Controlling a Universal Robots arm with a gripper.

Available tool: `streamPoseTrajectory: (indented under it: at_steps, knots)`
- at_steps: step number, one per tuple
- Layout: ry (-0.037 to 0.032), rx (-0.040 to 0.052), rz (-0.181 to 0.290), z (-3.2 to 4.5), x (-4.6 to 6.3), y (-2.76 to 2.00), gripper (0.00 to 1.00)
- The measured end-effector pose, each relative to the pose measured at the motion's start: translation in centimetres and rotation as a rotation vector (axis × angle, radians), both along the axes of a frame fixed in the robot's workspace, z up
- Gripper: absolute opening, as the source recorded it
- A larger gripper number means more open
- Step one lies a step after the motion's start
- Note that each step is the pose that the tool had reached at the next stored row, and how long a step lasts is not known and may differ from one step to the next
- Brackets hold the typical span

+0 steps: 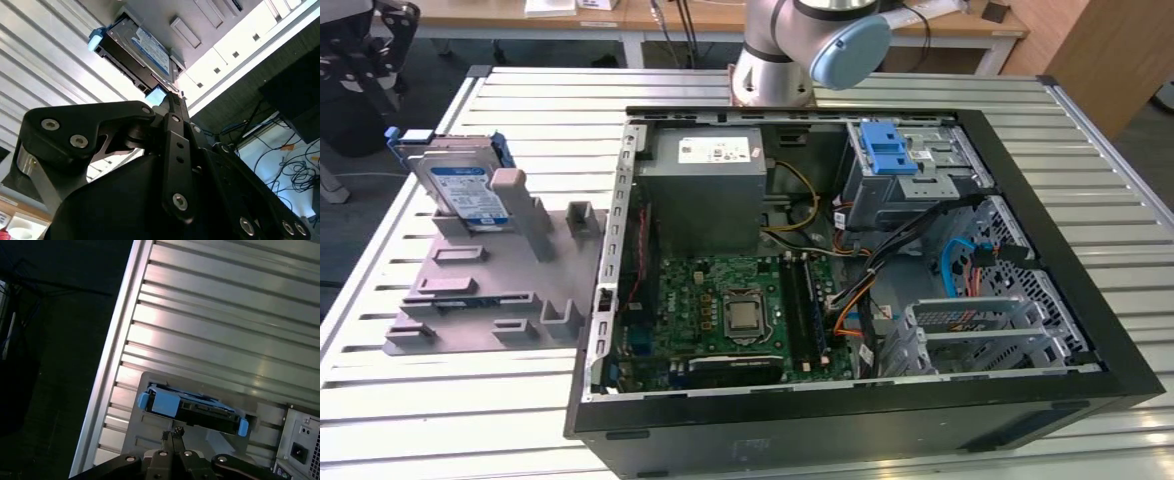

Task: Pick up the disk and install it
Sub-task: 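Pick up the disk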

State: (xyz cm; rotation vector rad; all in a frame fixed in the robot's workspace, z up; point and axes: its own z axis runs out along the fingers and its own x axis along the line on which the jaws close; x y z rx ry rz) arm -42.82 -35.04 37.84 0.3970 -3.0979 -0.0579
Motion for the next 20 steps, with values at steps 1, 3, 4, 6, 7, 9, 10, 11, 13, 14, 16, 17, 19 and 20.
streamPoseTrajectory:
  at_steps: [1, 3, 4, 6, 7, 9, 10, 11, 13, 14, 16, 17, 19, 20]
  knots:
    - [-0.0001, -0.0001, 0.007, 0.00, -0.05, 0.00, 0.11]
    - [0.0000, -0.0002, 0.018, 0.00, -0.08, 0.00, 0.11]
    - [0.0000, -0.0002, 0.024, 0.00, -0.09, 0.00, 0.11]
    - [0.0000, -0.0003, 0.039, 0.00, -0.10, 0.00, 0.11]
    - [0.0001, -0.0003, 0.047, 0.00, -0.11, 0.00, 0.11]
    - [0.0001, -0.0003, 0.066, 0.00, -0.11, 0.00, 0.11]
    - [0.0000, -0.0002, 0.074, 0.00, -0.11, 0.00, 0.11]
    - [-0.0001, -0.0002, 0.083, -0.01, -0.11, 0.00, 0.11]
    - [-0.0001, -0.0002, 0.102, -0.01, -0.12, 0.00, 0.11]
    - [0.0000, -0.0003, 0.112, 0.00, -0.12, 0.00, 0.11]
    - [0.0000, -0.0003, 0.131, 0.00, -0.13, 0.00, 0.11]
    - [0.0001, -0.0003, 0.141, 0.00, -0.13, 0.00, 0.11]
    - [0.0001, -0.0003, 0.160, 0.00, -0.14, 0.00, 0.11]
    - [0.0001, -0.0003, 0.170, -0.01, -0.15, 0.00, 0.11]
